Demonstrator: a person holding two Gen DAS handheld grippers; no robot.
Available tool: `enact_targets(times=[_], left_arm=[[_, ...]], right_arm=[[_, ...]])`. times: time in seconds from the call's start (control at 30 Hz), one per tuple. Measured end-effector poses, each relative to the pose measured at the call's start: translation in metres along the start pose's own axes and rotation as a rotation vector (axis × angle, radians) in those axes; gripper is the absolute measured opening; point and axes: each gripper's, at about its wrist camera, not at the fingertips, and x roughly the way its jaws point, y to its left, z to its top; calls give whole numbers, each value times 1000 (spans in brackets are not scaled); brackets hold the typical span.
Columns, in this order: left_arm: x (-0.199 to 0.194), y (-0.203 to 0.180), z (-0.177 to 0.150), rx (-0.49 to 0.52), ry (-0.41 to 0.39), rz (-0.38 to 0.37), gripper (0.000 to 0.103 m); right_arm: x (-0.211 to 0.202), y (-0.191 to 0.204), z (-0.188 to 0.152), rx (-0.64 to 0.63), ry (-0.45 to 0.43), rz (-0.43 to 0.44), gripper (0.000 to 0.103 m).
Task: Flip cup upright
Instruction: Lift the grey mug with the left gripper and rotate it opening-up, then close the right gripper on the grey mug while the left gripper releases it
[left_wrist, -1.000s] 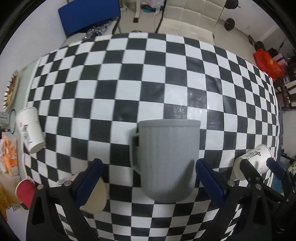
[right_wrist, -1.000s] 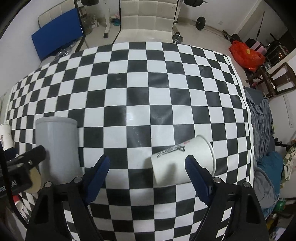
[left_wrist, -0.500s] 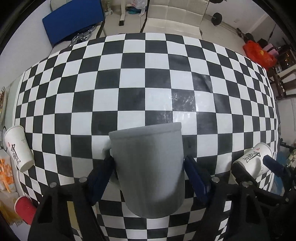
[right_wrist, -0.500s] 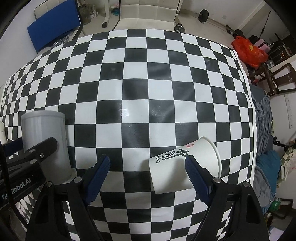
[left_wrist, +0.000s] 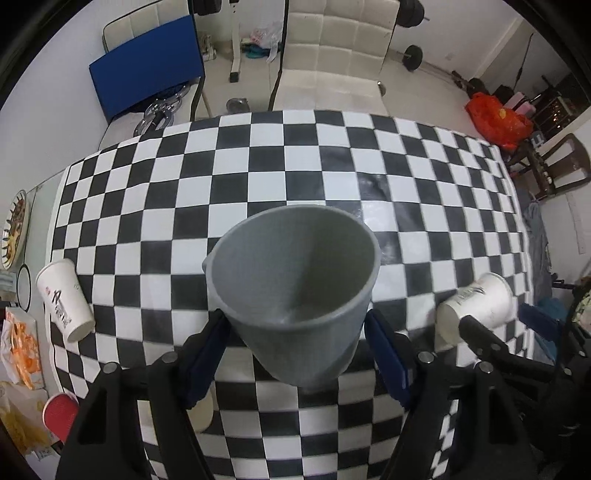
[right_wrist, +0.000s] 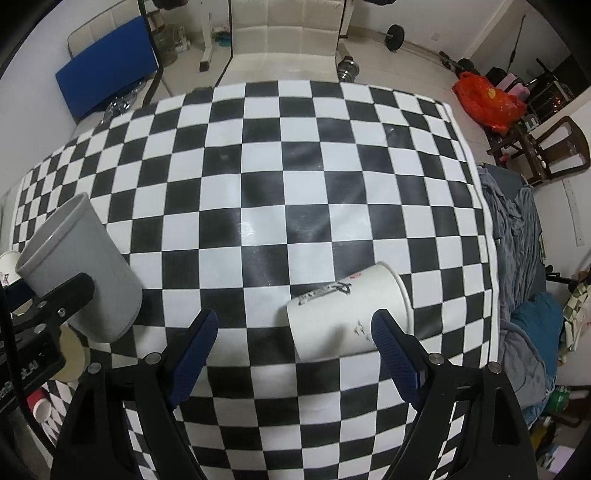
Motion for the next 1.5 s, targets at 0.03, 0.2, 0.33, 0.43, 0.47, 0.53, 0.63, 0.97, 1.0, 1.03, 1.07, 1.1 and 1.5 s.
enact_targets(times=[0.03,0.2,0.33,0.43,0.47,0.53,0.63,0.97,1.0,1.03,1.07,1.1,1.5], left_arm=[[-7,2,-5,2,-3,-13,72],[-26,19,-15,14,-35,-44,72],[-42,25,-36,36,-49,-67,72],[-55,26,-66,56,-53,-85,72],[-57,27,-76,62,-52,-87,72],[-61,28,-98,71,-46,-98,72],[-61,30,-131,81,-18,-115,72],[-13,26,-203,43,185,-228,72],[-5,25,-203,33,207,-237,72],[1,23,-202,28,226,-248,72],[8,23,-201,12,240,-254,72],[15,22,-198,4,253,-254,72],[47,9,-168,-6,248,-159,72]], right_arm=[[-3,1,-2,4,-2,4,87],[-32,2,-40,30,-24,12,87],[-48,1,-79,64,-31,15,87],[-59,-1,-115,92,-36,15,87],[-62,0,-127,100,-37,13,87],[-66,1,-153,115,-35,11,87],[-67,3,-186,128,-28,3,87],[-47,-10,-281,206,53,2,87],[-44,-13,-286,208,60,-3,87],[-41,-16,-289,212,66,-2,87],[-37,-18,-289,216,75,2,87],[-33,-21,-288,219,85,5,87],[3,-36,-246,210,140,58,87]])
